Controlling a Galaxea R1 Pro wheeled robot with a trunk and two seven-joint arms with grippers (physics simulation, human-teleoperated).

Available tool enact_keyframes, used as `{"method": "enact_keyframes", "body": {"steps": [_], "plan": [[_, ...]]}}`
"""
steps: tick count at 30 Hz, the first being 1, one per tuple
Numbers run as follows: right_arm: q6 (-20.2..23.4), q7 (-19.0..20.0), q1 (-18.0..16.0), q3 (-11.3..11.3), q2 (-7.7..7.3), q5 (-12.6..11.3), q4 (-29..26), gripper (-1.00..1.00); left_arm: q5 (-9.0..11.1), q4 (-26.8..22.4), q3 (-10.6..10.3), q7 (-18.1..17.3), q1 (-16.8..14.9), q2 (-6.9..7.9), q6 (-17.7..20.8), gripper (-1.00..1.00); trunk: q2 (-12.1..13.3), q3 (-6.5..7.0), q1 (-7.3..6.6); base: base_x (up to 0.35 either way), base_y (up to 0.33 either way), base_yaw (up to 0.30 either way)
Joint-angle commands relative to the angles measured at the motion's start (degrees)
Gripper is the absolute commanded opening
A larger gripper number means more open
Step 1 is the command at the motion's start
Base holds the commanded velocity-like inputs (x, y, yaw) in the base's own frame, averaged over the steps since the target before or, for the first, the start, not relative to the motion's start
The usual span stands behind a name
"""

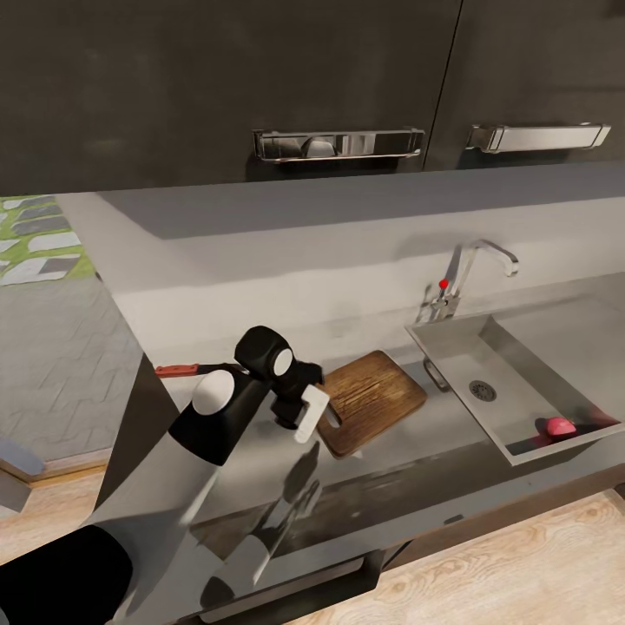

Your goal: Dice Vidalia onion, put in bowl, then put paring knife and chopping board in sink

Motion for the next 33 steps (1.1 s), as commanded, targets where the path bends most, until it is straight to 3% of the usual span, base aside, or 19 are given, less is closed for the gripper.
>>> {"method": "enact_keyframes", "body": {"steps": [1, 6, 23, 33], "plan": [[-0.2, -0.2, 0.0, -0.1, 0.05, 0.1, 0.0, 1.0, 0.2, 0.0, 0.0, -0.2, -0.1, -0.01, 0.0, 1.0, -0.1, -0.1, 0.03, 0.0, 0.0, 0.0], [-0.2, -0.2, 0.0, -0.2, 0.22, 0.1, 0.0, 1.0, 1.8, 1.9, 0.0, -0.2, -0.1, -0.06, 0.0, 1.0, -0.1, -0.1, 0.03, 0.0, 0.0, 0.0], [-0.2, -0.2, 0.0, -0.2, 0.23, 0.1, 0.0, 1.0, 2.0, 7.0, 0.0, -0.2, -0.1, -0.44, 0.0, 1.0, -0.1, -0.1, 0.03, 0.0, 0.0, 0.0], [-0.2, -0.1, 0.0, -0.2, 0.19, 0.1, 0.0, 1.0, 2.4, 8.7, 0.0, -0.2, -1.7, -0.53, 0.0, 1.0, -0.1, -0.1, 0.03, 0.0, 0.0, 0.0]]}}
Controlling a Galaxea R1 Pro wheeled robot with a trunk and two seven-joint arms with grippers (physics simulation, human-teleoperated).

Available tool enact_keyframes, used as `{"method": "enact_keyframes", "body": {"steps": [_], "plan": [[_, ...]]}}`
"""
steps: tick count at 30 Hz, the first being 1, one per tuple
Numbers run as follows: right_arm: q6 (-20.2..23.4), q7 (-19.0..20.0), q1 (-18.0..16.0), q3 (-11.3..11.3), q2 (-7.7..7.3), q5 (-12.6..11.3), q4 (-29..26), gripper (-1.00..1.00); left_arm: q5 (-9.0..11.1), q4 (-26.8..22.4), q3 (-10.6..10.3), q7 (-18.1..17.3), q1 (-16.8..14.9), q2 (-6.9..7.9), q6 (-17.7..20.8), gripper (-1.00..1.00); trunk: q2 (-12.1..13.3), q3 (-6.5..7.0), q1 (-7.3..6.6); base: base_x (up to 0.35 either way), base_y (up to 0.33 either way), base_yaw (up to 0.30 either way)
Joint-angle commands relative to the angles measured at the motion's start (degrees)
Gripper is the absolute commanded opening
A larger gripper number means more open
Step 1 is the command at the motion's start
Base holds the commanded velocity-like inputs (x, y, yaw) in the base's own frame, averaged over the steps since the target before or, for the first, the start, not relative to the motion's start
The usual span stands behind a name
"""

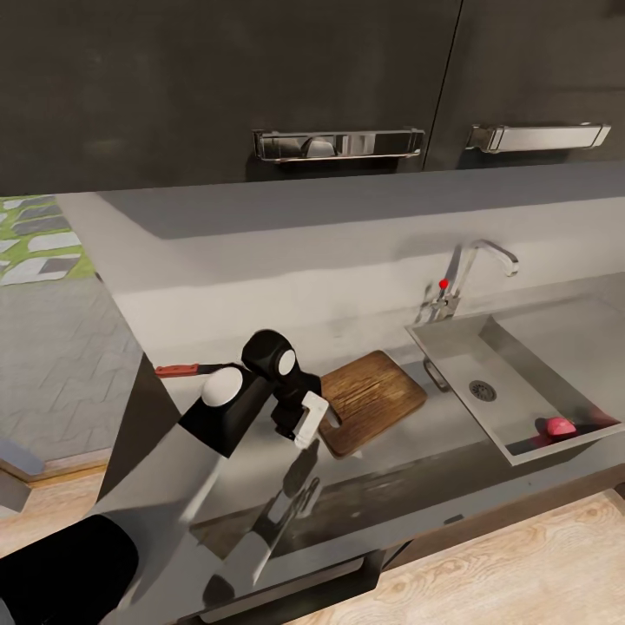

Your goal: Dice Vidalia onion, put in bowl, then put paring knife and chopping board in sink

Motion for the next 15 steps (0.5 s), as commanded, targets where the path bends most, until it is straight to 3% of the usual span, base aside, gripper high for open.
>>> {"method": "enact_keyframes", "body": {"steps": [1, 8, 15], "plan": [[-0.2, -0.2, 0.0, -0.1, 0.01, 0.1, 0.0, 1.0, -0.2, 0.0, 0.0, -0.2, -0.3, -0.01, 0.0, 1.0, -0.1, -0.1, 0.03, 0.0, 0.0, 0.0], [-0.2, -0.2, 0.0, -0.1, -0.01, 0.1, 0.0, 1.0, 2.0, 0.4, 0.0, -0.2, -2.2, -0.25, 0.0, 1.0, -0.1, -0.1, 0.03, 0.0, 0.0, 0.0], [-0.2, -0.2, 0.0, -0.1, 0.03, 0.1, 0.0, 1.0, 7.6, 4.0, 0.0, -0.2, -3.9, -0.26, 0.0, 1.0, -0.1, -0.1, 0.03, 0.0, 0.0, 0.0]]}}
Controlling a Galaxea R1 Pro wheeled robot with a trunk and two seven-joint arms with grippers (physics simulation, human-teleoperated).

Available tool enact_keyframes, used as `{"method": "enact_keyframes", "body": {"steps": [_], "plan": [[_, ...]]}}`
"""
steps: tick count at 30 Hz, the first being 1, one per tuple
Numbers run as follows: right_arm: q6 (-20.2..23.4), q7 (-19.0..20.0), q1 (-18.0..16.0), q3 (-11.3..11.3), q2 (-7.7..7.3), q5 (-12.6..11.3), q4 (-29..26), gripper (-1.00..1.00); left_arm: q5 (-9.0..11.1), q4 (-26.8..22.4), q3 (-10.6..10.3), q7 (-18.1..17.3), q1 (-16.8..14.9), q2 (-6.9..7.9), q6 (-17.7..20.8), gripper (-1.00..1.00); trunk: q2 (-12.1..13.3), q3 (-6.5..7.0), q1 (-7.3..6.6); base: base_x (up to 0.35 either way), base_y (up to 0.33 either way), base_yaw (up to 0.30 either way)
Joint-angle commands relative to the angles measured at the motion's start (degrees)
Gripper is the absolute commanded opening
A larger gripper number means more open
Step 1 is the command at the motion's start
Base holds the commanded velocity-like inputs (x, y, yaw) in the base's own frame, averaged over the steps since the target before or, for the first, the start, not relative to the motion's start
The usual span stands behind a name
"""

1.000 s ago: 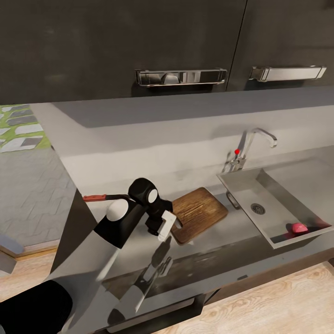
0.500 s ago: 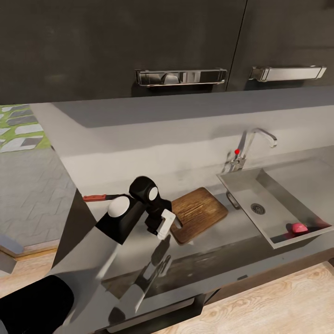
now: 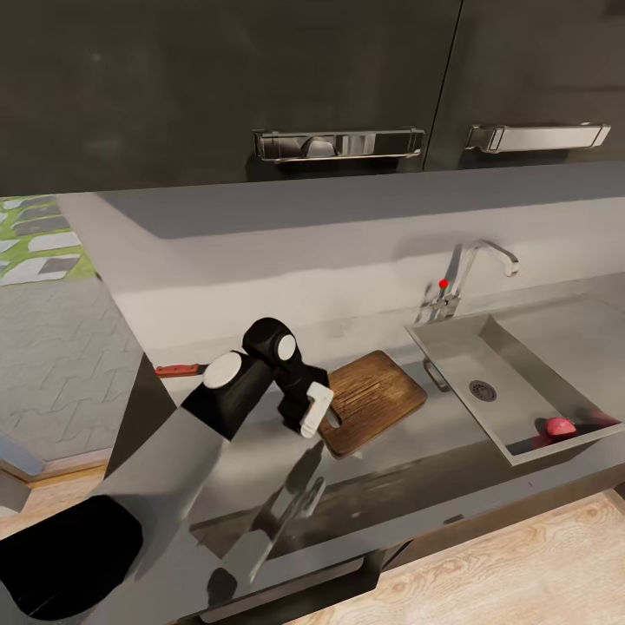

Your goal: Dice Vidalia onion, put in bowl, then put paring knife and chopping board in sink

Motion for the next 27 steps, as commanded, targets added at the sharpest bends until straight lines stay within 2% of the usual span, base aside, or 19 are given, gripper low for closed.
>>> {"method": "enact_keyframes", "body": {"steps": [1, 6, 20, 27], "plan": [[-0.2, -0.2, 0.0, -0.1, 0.04, 0.1, 0.0, 1.0, 0.5, 0.5, 0.0, -0.2, -0.2, -0.01, 0.0, 1.0, -0.1, -0.1, 0.03, 0.0, 0.0, 0.0], [-0.2, -0.1, 0.0, -0.1, 0.07, 0.1, 0.0, 1.0, 1.8, 1.8, 0.0, -0.2, -0.3, -0.01, -0.1, 1.0, -0.1, -0.1, 0.03, 0.0, 0.0, 0.0], [-0.2, -0.2, 0.0, 0.0, -0.05, 0.1, 0.0, 1.0, 2.0, 3.9, 0.0, -0.2, -0.3, 0.05, -0.4, 1.0, -0.1, -0.1, 0.03, 0.0, 0.0, 0.0], [-0.2, -0.2, 0.0, 0.0, -0.35, 0.1, 0.0, 1.0, 2.0, 9.1, 0.0, -0.2, -0.3, -0.01, -0.5, 1.0, -0.1, -0.1, 0.03, 0.0, 0.0, 0.0]]}}
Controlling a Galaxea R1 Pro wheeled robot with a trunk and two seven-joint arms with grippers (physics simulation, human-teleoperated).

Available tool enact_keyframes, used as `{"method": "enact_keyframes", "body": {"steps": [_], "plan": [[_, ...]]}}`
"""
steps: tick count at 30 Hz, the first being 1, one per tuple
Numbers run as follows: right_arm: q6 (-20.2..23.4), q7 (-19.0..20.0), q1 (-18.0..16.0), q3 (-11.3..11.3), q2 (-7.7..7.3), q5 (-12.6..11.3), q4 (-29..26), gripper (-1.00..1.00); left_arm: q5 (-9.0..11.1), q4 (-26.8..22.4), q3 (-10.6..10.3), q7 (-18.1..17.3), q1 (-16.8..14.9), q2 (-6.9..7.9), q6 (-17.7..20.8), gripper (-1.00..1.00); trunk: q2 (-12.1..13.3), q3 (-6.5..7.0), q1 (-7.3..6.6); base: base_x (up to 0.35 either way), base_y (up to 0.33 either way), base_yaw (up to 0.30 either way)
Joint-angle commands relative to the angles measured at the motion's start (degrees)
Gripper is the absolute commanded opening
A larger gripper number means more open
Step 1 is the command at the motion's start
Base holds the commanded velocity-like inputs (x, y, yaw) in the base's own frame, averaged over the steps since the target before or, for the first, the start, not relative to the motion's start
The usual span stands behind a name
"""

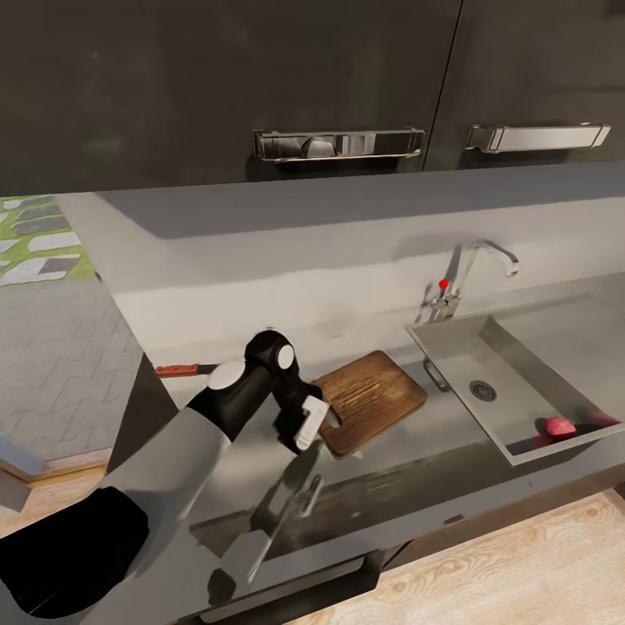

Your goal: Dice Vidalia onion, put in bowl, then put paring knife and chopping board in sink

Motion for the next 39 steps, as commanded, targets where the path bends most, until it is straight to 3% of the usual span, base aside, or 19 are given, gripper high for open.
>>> {"method": "enact_keyframes", "body": {"steps": [1, 8, 11, 14, 18, 24, 31, 39], "plan": [[-0.2, -0.2, 0.0, -0.1, 0.02, 0.1, 0.0, 1.0, -0.2, 1.3, 0.0, -0.2, 0.0, -0.01, -0.1, 1.0, -0.1, -0.1, 0.03, 0.0, 0.0, 0.0], [-0.2, -0.2, 0.0, -0.1, -0.01, 0.1, 0.0, 1.0, -0.2, 8.8, 0.0, -0.2, -1.9, -0.01, -0.2, 1.0, -0.1, -0.1, 0.03, 0.0, 0.0, 0.0], [-0.2, -0.2, 0.0, -0.1, 0.0, 0.1, 0.0, 1.0, -0.1, 9.6, 0.0, -0.2, -2.3, -0.01, -0.2, 1.0, -0.1, -0.1, 0.03, 0.0, 0.0, 0.0], [-0.2, -0.2, 0.0, -0.1, 0.01, 0.1, 0.0, 1.0, 1.5, 7.5, 0.0, 1.9, -2.5, -0.01, -0.2, 1.0, -0.1, -0.1, 0.03, 0.0, 0.0, 0.0], [-0.2, -0.2, 0.0, -0.1, 0.01, 0.1, 0.0, 1.0, 2.9, 3.0, 0.0, 2.0, -2.6, -0.01, 0.0, 1.0, -0.1, -0.1, 0.03, 0.0, 0.0, 0.0], [-0.2, -0.2, 0.0, -0.1, -0.06, 0.1, 0.0, 1.0, 3.8, -0.8, 0.1, 2.1, -2.6, -0.01, 0.2, 1.0, -0.1, -0.1, 0.03, 0.0, 0.0, 0.0], [-0.2, -0.2, 0.0, -0.1, -0.12, 0.1, 0.0, 1.0, 7.5, -1.6, 0.1, 2.7, -2.6, -0.01, 0.2, 1.0, -0.1, -0.1, 0.03, 0.0, 0.0, 0.0], [-0.2, -0.2, 0.0, 0.0, -0.22, 0.1, 0.0, 1.0, 8.7, -1.8, 0.1, 7.2, -2.6, 0.02, 0.2, 1.0, -0.1, -0.1, 0.03, 0.0, 0.0, 0.0]]}}
